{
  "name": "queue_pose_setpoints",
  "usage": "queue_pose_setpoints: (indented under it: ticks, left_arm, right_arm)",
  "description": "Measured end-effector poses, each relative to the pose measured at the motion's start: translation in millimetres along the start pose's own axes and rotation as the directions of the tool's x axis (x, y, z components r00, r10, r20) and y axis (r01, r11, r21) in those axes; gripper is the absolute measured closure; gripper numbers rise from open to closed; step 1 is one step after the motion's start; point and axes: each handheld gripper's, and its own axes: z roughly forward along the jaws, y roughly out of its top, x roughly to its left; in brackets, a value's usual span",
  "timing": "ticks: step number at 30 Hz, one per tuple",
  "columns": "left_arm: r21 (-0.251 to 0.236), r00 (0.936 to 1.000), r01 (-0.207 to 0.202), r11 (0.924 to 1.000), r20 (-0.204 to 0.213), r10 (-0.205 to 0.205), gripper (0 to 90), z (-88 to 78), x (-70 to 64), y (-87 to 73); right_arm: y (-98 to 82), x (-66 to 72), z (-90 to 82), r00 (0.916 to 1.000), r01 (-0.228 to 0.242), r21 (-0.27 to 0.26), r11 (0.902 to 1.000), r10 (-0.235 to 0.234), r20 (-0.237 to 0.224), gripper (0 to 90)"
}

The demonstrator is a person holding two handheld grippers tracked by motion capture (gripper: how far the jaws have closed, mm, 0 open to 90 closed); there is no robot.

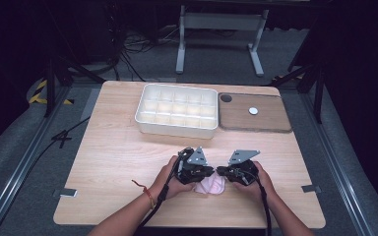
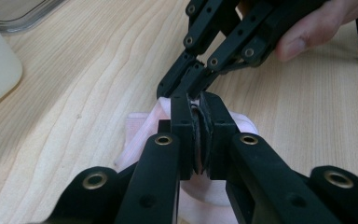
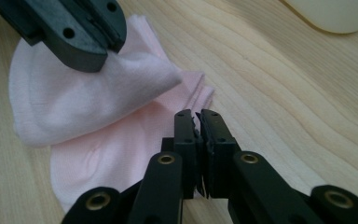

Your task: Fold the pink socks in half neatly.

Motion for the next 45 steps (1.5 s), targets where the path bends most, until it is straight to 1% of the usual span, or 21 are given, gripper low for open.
queue_pose_setpoints:
  ticks: [4, 8, 10, 12, 16, 19, 22, 25, 26, 27, 30, 31, 36, 37, 38, 40, 41, 42, 43, 44, 45]
  left_arm:
    - [0.007, 1.0000, 0.009, 0.9999, -0.004, -0.009, 85.0, 2.1, 1.0, -1.1]
    - [0.018, 1.0000, 0.000, 0.9998, -0.008, 0.001, 84.9, 6.6, -0.8, -0.3]
    - [0.025, 0.9999, -0.012, 0.9996, -0.007, 0.012, 84.9, 9.1, -1.9, 0.4]
    - [0.030, 0.9999, -0.009, 0.9995, -0.009, 0.009, 84.8, 11.9, -2.9, 0.6]
    - [0.037, 0.9999, -0.005, 0.9993, -0.015, 0.005, 83.8, 15.4, -2.8, 0.6]
    - [0.023, 0.9999, 0.004, 0.9997, -0.016, -0.004, 82.4, 15.0, -2.4, 1.4]
    - [0.025, 0.9998, -0.008, 0.9997, -0.017, 0.009, 82.1, 14.8, -3.2, 2.4]
    - [0.024, 0.9998, -0.003, 0.9997, -0.017, 0.003, 82.6, 16.5, -4.5, 2.4]
    - [0.031, 0.9998, -0.010, 0.9995, -0.019, 0.011, 82.8, 17.2, -4.5, 2.7]
    - [0.026, 0.9998, -0.005, 0.9996, -0.019, 0.006, 83.1, 18.3, -5.1, 2.8]
    - [0.031, 0.9998, -0.009, 0.9995, -0.020, 0.010, 83.0, 21.9, -6.9, 3.2]
    - [0.039, 0.9996, -0.017, 0.9991, -0.022, 0.018, 82.8, 23.0, -7.5, 3.6]
    - [0.048, 0.9996, -0.016, 0.9987, -0.023, 0.018, 79.5, 25.5, -8.9, 4.1]
    - [0.040, 0.9997, -0.016, 0.9991, -0.019, 0.017, 79.5, 24.9, -8.8, 4.3]
    - [0.039, 0.9996, -0.017, 0.9991, -0.021, 0.018, 77.6, 23.8, -8.6, 4.8]
    - [0.025, 0.9997, -0.005, 0.9997, -0.023, 0.005, 72.0, 20.2, -7.8, 5.9]
    - [0.000, 0.9998, -0.001, 1.0000, -0.022, 0.001, 70.5, 14.8, -7.3, 7.4]
    - [-0.012, 0.9997, 0.001, 0.9999, -0.024, -0.002, 68.8, 10.8, -7.0, 8.2]
    - [-0.012, 0.9997, 0.001, 0.9999, -0.024, -0.002, 66.0, 10.8, -7.0, 8.2]
    - [-0.040, 0.9996, 0.006, 0.9992, -0.028, -0.007, 64.8, 1.8, -5.8, 9.8]
    - [-0.049, 0.9993, 0.003, 0.9988, -0.037, -0.005, 64.4, -3.4, -5.5, 10.5]
  right_arm:
    - [-2.8, -7.2, -8.4, 0.9996, -0.015, -0.008, 0.9999, 0.015, 0.023, 85.8]
    - [-6.3, -9.9, -8.1, 0.9992, -0.033, 0.011, 0.9994, 0.033, 0.022, 86.0]
    - [-6.3, -8.4, -5.0, 0.9997, -0.020, 0.020, 0.9996, 0.020, 0.015, 86.1]
    - [-5.7, -6.4, -3.0, 0.9998, -0.013, 0.030, 0.9995, 0.013, 0.016, 86.2]
    - [-5.6, -6.4, -2.9, 0.9998, -0.014, 0.025, 0.9996, 0.014, 0.011, 86.2]
    - [-5.9, -6.4, -3.2, 0.9998, -0.014, 0.024, 0.9996, 0.014, 0.010, 86.2]
    - [-5.7, -5.9, -2.7, 0.9999, -0.013, 0.026, 0.9996, 0.013, 0.006, 86.3]
    - [-5.6, -5.7, -2.4, 0.9999, -0.009, 0.029, 0.9995, 0.009, 0.005, 86.4]
    - [-5.6, -5.4, -2.0, 1.0000, -0.009, 0.029, 0.9995, 0.009, 0.003, 86.3]
    - [-5.6, -5.0, -1.8, 0.9999, -0.010, 0.031, 0.9995, 0.010, 0.005, 86.4]
    - [-5.4, -4.8, -1.5, 1.0000, -0.006, 0.029, 0.9996, 0.005, 0.004, 86.5]
    - [-5.4, -4.8, -1.4, 1.0000, -0.005, 0.029, 0.9996, 0.005, 0.003, 86.4]
    - [-5.3, -4.5, -1.3, 1.0000, -0.005, 0.029, 0.9996, 0.005, 0.002, 86.4]
    - [-5.3, -4.5, -1.3, 1.0000, -0.005, 0.029, 0.9996, 0.005, 0.002, 86.4]
    - [-5.3, -4.5, -1.3, 1.0000, -0.004, 0.029, 0.9996, 0.004, 0.002, 86.4]
    - [-5.4, -4.6, -1.3, 1.0000, -0.002, 0.029, 0.9996, 0.002, 0.001, 86.6]
    - [-5.3, -4.4, -1.3, 1.0000, -0.001, 0.030, 0.9996, 0.001, 0.001, 86.8]
    - [-5.4, -4.3, -1.3, 1.0000, -0.003, 0.030, 0.9995, 0.003, 0.002, 86.9]
    - [-5.4, -4.3, -1.3, 1.0000, -0.003, 0.030, 0.9995, 0.003, 0.002, 86.9]
    - [-5.4, -4.3, -1.2, 1.0000, -0.001, 0.028, 0.9996, 0.001, 0.004, 86.8]
    - [-5.4, -4.3, -1.3, 1.0000, -0.001, 0.028, 0.9996, 0.001, 0.003, 86.9]
